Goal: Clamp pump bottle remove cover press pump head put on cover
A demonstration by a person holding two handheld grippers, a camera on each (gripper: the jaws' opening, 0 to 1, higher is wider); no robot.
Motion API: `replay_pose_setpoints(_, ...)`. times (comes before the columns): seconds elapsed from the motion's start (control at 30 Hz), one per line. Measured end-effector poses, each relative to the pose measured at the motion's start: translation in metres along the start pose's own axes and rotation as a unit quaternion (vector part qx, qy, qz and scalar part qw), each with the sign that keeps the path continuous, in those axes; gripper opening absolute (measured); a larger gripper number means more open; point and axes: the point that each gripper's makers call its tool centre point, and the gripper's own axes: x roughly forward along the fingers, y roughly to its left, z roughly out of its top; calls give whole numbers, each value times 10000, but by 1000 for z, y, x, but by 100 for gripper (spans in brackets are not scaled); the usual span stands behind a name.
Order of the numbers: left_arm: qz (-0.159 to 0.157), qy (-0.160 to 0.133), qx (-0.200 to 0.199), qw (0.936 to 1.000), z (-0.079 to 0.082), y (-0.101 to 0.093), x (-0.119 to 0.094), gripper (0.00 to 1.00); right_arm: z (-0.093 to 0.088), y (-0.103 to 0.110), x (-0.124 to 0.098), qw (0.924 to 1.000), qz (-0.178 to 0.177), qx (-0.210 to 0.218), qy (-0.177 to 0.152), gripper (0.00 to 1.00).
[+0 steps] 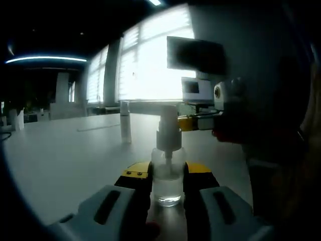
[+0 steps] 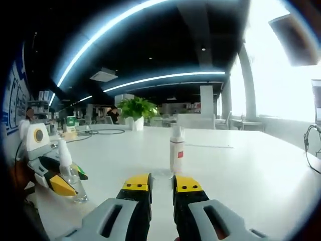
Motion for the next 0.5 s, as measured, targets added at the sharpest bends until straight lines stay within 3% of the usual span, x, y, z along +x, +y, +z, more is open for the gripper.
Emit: replay_pose_setpoints(0.5, 13, 6, 8, 10000, 0, 1, 0, 16, -30, -18, 11, 9990, -255, -63, 364, 12)
